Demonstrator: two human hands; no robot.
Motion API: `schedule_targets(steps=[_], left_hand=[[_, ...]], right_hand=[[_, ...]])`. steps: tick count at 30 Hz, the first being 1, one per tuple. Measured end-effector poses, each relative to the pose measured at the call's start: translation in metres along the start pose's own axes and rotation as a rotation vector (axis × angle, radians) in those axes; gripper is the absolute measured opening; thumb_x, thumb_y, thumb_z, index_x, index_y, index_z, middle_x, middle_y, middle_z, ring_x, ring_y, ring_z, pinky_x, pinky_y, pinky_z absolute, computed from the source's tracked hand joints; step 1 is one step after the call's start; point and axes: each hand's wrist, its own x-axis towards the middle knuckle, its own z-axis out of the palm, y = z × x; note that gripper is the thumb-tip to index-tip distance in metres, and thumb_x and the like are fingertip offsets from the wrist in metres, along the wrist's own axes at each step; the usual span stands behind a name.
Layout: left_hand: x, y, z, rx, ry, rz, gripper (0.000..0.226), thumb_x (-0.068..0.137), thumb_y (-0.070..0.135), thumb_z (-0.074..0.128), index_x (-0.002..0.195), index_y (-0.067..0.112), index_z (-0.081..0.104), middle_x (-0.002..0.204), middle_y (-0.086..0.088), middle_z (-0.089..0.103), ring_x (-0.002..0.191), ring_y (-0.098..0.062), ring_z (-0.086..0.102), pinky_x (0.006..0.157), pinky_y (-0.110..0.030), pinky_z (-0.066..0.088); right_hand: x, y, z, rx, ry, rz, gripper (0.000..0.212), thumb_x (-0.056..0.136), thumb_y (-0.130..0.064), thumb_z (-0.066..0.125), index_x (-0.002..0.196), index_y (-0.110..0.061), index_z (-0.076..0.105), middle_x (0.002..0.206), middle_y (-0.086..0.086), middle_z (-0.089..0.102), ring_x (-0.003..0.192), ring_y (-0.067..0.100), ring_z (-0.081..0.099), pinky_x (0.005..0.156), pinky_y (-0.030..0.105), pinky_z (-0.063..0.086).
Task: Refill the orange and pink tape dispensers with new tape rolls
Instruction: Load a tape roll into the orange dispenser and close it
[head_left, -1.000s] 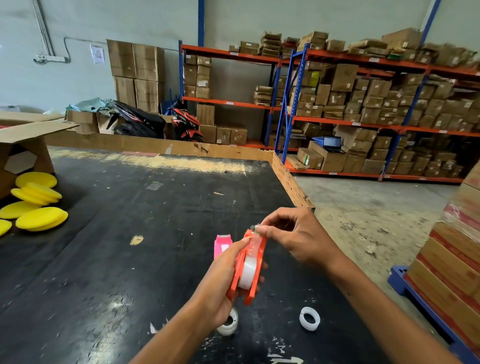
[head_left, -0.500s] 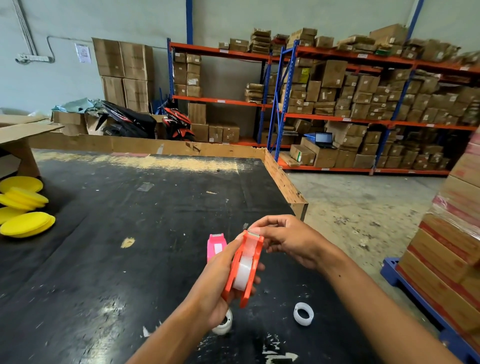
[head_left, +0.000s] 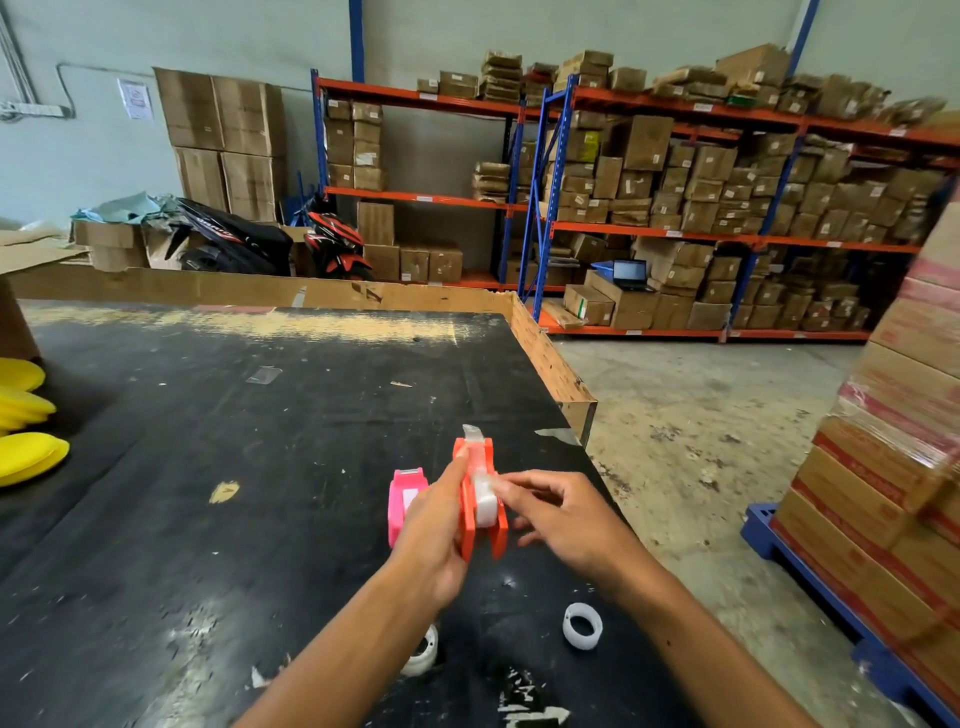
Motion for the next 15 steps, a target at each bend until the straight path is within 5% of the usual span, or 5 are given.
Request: schedule_targets(steps=[4,8,15], left_hand=[[0.007,-0.001,0.011,0.049,0.028,0.031,0.041,0.089,0.046,0.057,0.075,0.011,0.072,0.069,-0.011,0.07,0.07,-0.023,0.066,0.09,-0.046,0.051],[0.015,-0.008,0.011,0.14,0.033,0.084,0.051,0.09,0.051,0.053,0.06,0.017,0.076,0.065,-0.005,0.074,0.081,-0.023,0.067,0.102,-0.048,0.046],[0.02,-0.012,0.01,0.279,0.08,0.147,0.041,0.095,0.038,0.051,0.086,0.007,0.076,0.091,-0.018,0.077,0.099,-0.033,0.07,0.099,-0.045,0.05]], right_hand=[[0.0,0.004,-0.005,0.217,-0.018,0.07,0.024,0.09,-0.025,0.062,0.111,-0.014,0.063,0.088,0.012,0.074,0.072,0.018,0.071,0.068,0.03,0.062],[0.008,0.012,-0.01,0.244,0.05,0.059,0.027,0.088,-0.02,0.065,0.111,-0.005,0.064,0.086,0.017,0.073,0.069,0.019,0.069,0.06,0.024,0.06],[0.022,0.026,-0.017,0.228,0.021,0.076,0.027,0.091,-0.027,0.06,0.102,-0.005,0.071,0.089,0.012,0.075,0.074,0.016,0.071,0.059,0.017,0.057]])
